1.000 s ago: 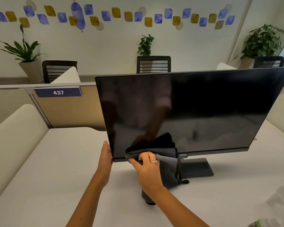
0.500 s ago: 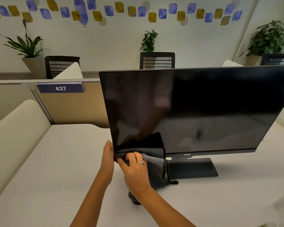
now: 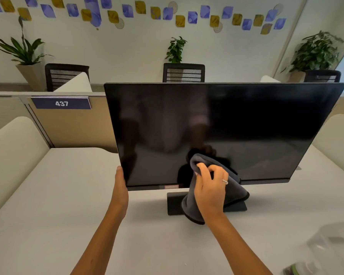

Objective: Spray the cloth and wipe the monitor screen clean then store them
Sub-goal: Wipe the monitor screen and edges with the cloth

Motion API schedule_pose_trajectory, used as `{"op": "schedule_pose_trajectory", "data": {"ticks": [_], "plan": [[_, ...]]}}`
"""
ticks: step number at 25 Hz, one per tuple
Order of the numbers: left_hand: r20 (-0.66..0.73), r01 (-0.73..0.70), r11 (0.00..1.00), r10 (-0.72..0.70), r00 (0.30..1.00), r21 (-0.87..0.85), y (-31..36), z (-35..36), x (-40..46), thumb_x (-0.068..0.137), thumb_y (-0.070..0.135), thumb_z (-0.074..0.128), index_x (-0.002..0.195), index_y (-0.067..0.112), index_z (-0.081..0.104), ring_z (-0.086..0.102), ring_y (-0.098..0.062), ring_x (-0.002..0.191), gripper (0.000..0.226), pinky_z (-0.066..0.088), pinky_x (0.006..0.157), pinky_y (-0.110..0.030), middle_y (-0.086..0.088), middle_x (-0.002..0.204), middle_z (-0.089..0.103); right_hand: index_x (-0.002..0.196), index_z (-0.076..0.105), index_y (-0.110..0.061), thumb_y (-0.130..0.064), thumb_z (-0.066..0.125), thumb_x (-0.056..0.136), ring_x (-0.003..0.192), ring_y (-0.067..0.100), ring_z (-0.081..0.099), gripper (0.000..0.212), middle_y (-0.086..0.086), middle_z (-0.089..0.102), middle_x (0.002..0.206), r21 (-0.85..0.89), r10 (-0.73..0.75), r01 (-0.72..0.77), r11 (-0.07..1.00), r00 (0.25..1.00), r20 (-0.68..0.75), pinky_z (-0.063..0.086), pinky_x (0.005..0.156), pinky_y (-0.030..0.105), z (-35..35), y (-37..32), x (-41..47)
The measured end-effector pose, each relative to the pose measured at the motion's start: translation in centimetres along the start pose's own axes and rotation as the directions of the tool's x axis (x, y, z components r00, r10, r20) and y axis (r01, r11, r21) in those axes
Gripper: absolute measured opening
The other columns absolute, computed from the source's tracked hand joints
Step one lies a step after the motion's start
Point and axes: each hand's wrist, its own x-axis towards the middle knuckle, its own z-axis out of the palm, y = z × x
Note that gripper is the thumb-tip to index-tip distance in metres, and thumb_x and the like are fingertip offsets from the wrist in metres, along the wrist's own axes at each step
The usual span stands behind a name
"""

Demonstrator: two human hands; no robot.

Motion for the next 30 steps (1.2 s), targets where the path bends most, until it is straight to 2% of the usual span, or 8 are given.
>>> {"op": "schedule_pose_trajectory", "data": {"ticks": [4, 7, 17, 20, 22, 25, 27, 30], "plan": [[-0.02, 0.017, 1.0, -0.017, 1.0, 0.022, 0.0, 0.1, 0.0, 0.097, 0.051, 0.018, 0.144, 0.028, 0.029, 0.033, -0.026, 0.135, 0.053, 0.028, 0.1, -0.031, -0.004, 0.148, 0.037, 0.099, 0.071, -0.003, -0.003, 0.08, 0.069, 0.081, 0.033, 0.061, 0.031, 0.017, 0.064, 0.086, -0.055, 0.0, 0.002, 0.998, 0.999, 0.044, 0.056, 0.065, 0.032, -0.4, 1.7, -1.4], [-0.022, 0.047, 0.998, -0.046, 0.999, 0.049, 0.0, 0.1, 0.0, 0.097, 0.051, 0.018, 0.145, 0.027, 0.027, 0.031, -0.028, 0.137, 0.055, 0.026, 0.108, -0.038, -0.005, 0.15, 0.033, 0.094, 0.074, -0.007, -0.003, 0.083, 0.066, 0.083, 0.033, 0.062, 0.03, 0.013, 0.065, 0.084, -0.031, -0.021, 0.024, 0.999, 0.995, 0.101, 0.056, 0.066, 0.032, -0.2, 1.8, -2.6], [-0.049, 0.048, 0.999, -0.047, 0.998, 0.018, 0.1, 0.7, 0.1, 0.098, 0.049, 0.02, 0.146, 0.025, 0.026, 0.029, -0.027, 0.138, 0.054, 0.024, 0.109, -0.037, -0.006, 0.151, 0.031, 0.086, 0.076, -0.015, -0.015, 0.087, 0.063, 0.087, 0.028, 0.065, 0.025, 0.005, 0.068, 0.084, 0.073, -0.18, 0.167, 0.983, 0.953, 0.245, 0.056, 0.068, 0.029, 0.9, -0.4, -3.7], [-0.241, 0.11, 0.982, -0.071, 0.968, 0.152, 0.8, 1.7, 0.8, 0.101, 0.033, 0.029, 0.14, 0.01, 0.036, 0.037, -0.034, 0.132, 0.046, 0.03, 0.108, -0.04, -0.016, 0.145, 0.039, 0.086, 0.076, -0.019, -0.018, 0.086, 0.064, 0.086, 0.026, 0.065, 0.024, 0.004, 0.068, 0.085, 0.084, -0.214, 0.199, 0.976, 0.937, 0.274, 0.056, 0.07, 0.028, 0.5, 0.0, -3.3], [-0.433, 0.02, 0.934, 0.146, 0.89, 0.356, 1.5, 2.7, 0.3, 0.1, 0.025, 0.033, 0.135, 0.005, 0.04, 0.037, -0.035, 0.131, 0.041, 0.033, 0.106, -0.045, -0.018, 0.144, 0.038, 0.086, 0.076, -0.019, -0.016, 0.086, 0.063, 0.084, 0.024, 0.065, 0.025, 0.003, 0.068, 0.084, 0.092, -0.22, 0.202, 0.975, 0.933, 0.284, 0.057, 0.07, 0.028, 0.0, 0.5, -3.0], [-0.312, -0.352, 0.773, 0.562, 0.766, 0.528, 3.1, 4.8, -2.5, 0.094, 0.034, 0.033, 0.14, 0.017, 0.031, 0.021, -0.028, 0.14, 0.048, 0.028, 0.111, -0.046, -0.008, 0.152, 0.022, 0.085, 0.075, -0.017, -0.013, 0.086, 0.063, 0.08, 0.023, 0.064, 0.025, 0.004, 0.068, 0.083, 0.104, -0.172, 0.149, 0.983, 0.949, 0.263, 0.056, 0.066, 0.024, -1.0, 2.2, -2.3], [-0.081, -0.548, 0.506, 0.779, 0.622, 0.666, 4.9, 6.6, -3.8, 0.095, 0.038, 0.031, 0.143, 0.018, 0.024, 0.009, -0.025, 0.144, 0.053, 0.016, 0.116, -0.043, -0.007, 0.156, 0.012, 0.088, 0.075, -0.015, -0.012, 0.086, 0.064, 0.08, 0.023, 0.063, 0.026, 0.006, 0.067, 0.084, 0.101, -0.123, 0.101, 0.99, 0.961, 0.248, 0.055, 0.062, 0.022, -1.8, 4.0, -1.9], [0.177, -0.675, 0.188, 0.884, 0.433, 0.714, 8.8, 10.2, -5.2, 0.096, 0.039, 0.027, 0.148, 0.012, 0.015, -0.002, -0.029, 0.145, 0.059, 0.002, 0.118, -0.045, -0.014, 0.157, 0.006, 0.091, 0.075, -0.01, -0.008, 0.085, 0.066, 0.08, 0.025, 0.061, 0.027, 0.009, 0.066, 0.086, 0.047, -0.02, 0.01, 0.999, 0.975, 0.219, 0.051, 0.06, 0.02, -3.0, 7.0, -1.2]]}}
